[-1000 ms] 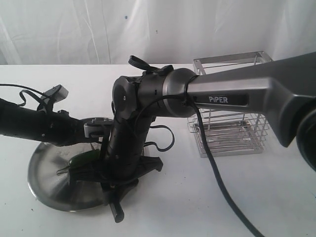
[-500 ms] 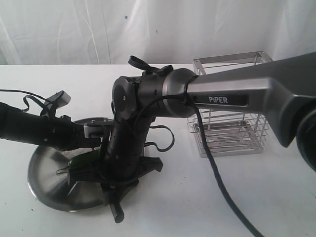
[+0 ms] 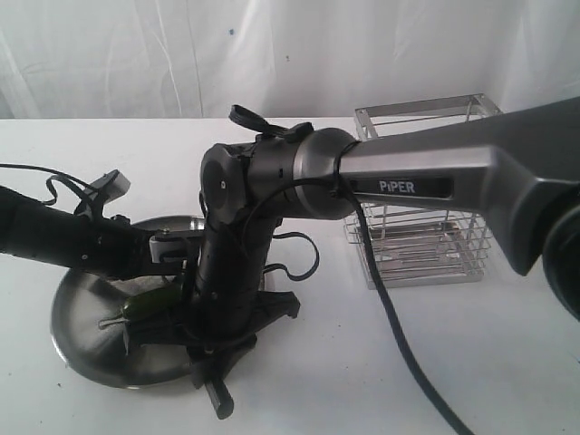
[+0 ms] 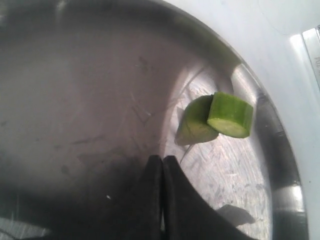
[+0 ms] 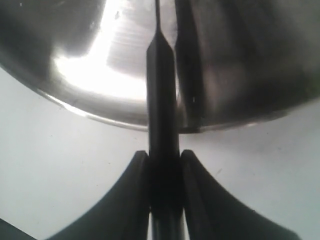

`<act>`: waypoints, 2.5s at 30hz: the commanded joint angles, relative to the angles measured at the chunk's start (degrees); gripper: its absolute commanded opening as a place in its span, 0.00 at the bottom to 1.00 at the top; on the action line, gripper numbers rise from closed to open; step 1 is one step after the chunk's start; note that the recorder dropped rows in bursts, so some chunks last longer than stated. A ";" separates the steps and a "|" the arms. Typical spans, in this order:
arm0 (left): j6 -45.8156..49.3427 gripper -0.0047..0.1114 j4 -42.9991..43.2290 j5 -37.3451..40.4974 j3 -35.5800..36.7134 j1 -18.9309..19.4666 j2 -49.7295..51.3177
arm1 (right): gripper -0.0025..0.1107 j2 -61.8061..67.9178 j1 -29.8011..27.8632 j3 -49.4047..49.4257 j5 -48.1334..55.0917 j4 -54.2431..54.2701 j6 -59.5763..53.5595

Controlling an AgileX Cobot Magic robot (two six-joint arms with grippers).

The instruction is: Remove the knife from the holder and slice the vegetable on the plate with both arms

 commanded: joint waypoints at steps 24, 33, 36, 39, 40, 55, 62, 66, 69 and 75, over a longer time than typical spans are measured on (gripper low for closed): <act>-0.13 0.04 3.77 -2.21 5.32 -0.26 -5.71 | 0.02 1.40 1.36 0.15 0.80 -2.70 2.25; 1.41 0.04 2.46 -4.87 6.69 -0.26 -5.60 | 0.02 1.40 1.36 0.15 0.76 -2.54 2.25; 1.41 0.04 2.36 -6.47 7.49 -0.26 -5.60 | 0.02 1.40 1.36 0.15 1.95 -2.54 2.25; 1.41 0.04 2.03 -7.42 7.95 -0.26 -5.60 | 0.02 1.40 1.36 0.15 3.57 -2.43 2.25; 1.41 0.04 1.91 -7.42 7.96 -0.26 -5.60 | 0.02 1.40 1.36 0.15 4.66 -2.43 2.13; 1.41 0.04 1.17 -7.68 7.96 -0.26 -5.60 | 0.02 1.40 1.36 0.15 10.67 -1.99 1.66; 1.41 0.04 0.01 -7.67 7.96 -0.26 -5.70 | 0.02 1.40 1.36 0.15 10.67 -1.99 1.66; 1.41 0.04 -0.54 -7.60 7.96 -0.26 -5.70 | 0.02 1.40 1.36 0.15 10.75 -1.99 1.42; 1.41 0.04 -0.54 -6.66 7.21 -0.26 -6.18 | 0.02 1.40 1.36 0.15 10.75 -1.51 0.70; 1.41 0.04 -0.54 -9.37 6.68 -0.26 -9.98 | 0.02 1.40 1.36 0.15 12.05 -1.19 -0.48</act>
